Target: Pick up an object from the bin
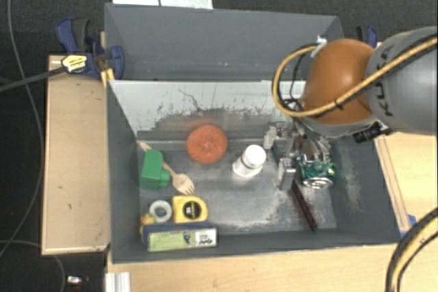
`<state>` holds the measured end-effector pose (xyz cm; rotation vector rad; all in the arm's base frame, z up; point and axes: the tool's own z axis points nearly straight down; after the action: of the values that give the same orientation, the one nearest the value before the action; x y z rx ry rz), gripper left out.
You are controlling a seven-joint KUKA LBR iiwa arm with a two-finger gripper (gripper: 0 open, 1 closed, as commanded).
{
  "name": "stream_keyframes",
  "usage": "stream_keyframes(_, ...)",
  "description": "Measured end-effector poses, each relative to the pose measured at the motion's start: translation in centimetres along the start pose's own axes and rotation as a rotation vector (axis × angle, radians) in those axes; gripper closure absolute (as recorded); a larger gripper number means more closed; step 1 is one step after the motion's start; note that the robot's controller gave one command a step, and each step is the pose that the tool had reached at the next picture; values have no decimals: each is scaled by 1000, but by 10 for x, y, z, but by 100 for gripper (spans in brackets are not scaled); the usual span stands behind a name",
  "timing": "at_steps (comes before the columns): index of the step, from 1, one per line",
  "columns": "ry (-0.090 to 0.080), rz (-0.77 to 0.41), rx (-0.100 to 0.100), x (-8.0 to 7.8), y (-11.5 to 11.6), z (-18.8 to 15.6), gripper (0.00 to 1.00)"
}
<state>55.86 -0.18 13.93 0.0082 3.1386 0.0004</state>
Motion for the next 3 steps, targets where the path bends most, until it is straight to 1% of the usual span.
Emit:
stream_keyframes(1,-4,-96,0,-12,-37,40,0)
stream_keyframes(2,-1,-11,0,-14,7,53,0)
stream_keyframes(3,-2,95,3,-22,29,32,100)
